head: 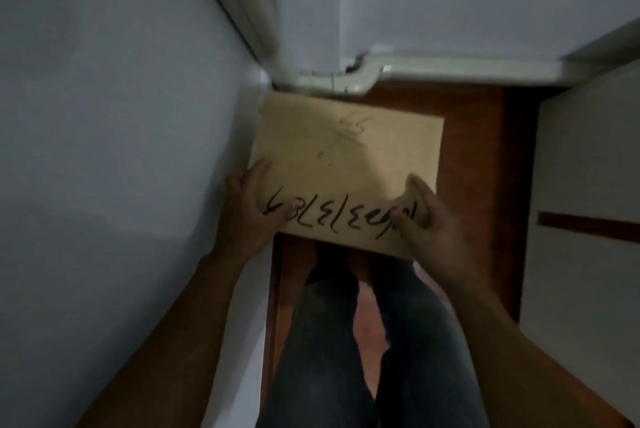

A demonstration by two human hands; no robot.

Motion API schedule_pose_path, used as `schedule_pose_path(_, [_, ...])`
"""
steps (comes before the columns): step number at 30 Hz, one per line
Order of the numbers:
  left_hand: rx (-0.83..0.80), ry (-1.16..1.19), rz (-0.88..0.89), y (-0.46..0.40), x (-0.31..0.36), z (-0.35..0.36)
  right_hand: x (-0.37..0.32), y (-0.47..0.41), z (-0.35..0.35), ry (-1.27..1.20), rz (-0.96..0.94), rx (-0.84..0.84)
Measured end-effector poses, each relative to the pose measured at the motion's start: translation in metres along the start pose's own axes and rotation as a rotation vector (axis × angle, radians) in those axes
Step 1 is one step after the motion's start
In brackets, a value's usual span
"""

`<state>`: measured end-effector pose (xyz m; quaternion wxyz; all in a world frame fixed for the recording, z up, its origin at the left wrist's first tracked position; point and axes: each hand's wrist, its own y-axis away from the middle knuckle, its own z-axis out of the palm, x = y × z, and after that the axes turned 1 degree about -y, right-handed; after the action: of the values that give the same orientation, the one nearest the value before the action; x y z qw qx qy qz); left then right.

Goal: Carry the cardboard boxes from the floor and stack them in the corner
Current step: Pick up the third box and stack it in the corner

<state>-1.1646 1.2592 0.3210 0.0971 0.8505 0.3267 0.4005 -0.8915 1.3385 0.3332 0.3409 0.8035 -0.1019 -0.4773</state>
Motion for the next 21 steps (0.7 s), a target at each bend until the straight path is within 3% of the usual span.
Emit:
schedule_pose_path(5, [0.068,-0.035,0.047,-0.033,-0.064,0.064,0.060,-0.052,0.039,0.341,-0.059,0.134])
schedule_pose_path(10, [0.049,-0.094,0.088,-0.032,-0.054,0.060,0.057,-0.051,0.041,0.343,-0.038,0.144])
schedule_pose_path(14, [-0.017,-0.243,0.048,-0.012,-0.002,0.040,0.027,-0.011,0.023,0.313,0.047,0.103])
schedule_pose_path(17, [-0.090,-0.276,0.153,0.009,0.050,0.020,-0.002,0.048,-0.010,0.340,0.075,0.101])
schedule_pose_path(21, [-0.414,-0.316,0.243,0.044,0.122,0.008,-0.030,0.137,-0.062,0.287,0.175,0.143])
